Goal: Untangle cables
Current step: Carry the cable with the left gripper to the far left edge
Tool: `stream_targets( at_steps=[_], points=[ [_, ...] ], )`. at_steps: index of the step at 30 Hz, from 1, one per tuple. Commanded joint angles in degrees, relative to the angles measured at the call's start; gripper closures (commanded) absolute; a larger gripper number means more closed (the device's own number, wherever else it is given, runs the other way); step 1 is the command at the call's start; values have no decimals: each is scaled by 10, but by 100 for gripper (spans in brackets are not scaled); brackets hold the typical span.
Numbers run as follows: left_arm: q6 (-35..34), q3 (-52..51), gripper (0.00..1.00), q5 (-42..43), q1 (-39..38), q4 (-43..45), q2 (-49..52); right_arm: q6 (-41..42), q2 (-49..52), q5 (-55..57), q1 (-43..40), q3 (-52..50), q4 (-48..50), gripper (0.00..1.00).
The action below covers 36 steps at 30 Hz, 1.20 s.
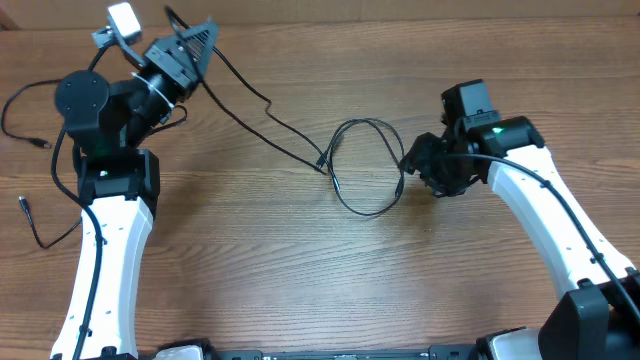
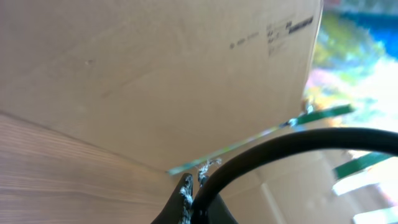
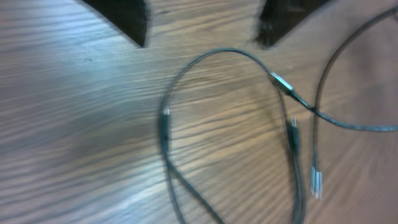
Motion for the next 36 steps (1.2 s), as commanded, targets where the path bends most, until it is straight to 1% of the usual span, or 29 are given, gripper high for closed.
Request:
stream_targets(
  at_steps=[1,3,4,5,8,11,14,18,19,21,24,26,29,32,36],
  points=[
    [-129,0,96,-6,3,12,-10,24,1,-15,26,-8,22,60],
    [-136,0,96,-8,4,12,-10,50,1,-15,42,-23,50,71],
    [-136,0,96,-11,7,17,-10,64,1,-16,50,-33,66,74],
    [-134,0,96,-12,10,20,-10,83,1,-16,58,-45,80,78],
    [-128,0,96,-16,23,19,-10,138,1,-17,80,-86,127,85],
    [-76,0,96,-9,30,12,-10,181,1,-17,99,-131,190,89],
    [-45,0,96,12,29,-1,-10,214,1,-17,114,-174,253,90],
    [-21,0,96,25,29,-2,-10,214,1,-17,126,-215,315,90],
    [-9,0,96,20,29,-2,-10,214,1,-16,127,-222,322,89],
    [41,0,96,2,29,-2,-9,214,1,-10,129,-231,329,89],
    [131,0,96,-58,30,-17,-9,214,1,14,129,-240,328,89],
    [183,0,96,-122,32,-48,-9,214,2,20,129,-242,329,89],
    [285,0,96,-262,37,-105,-9,214,2,21,129,-242,333,89],
    [375,0,95,-385,45,-126,-7,214,2,24,130,-242,334,89],
    [485,0,93,-502,69,-145,-3,214,2,24,130,-242,334,89]
  ],
)
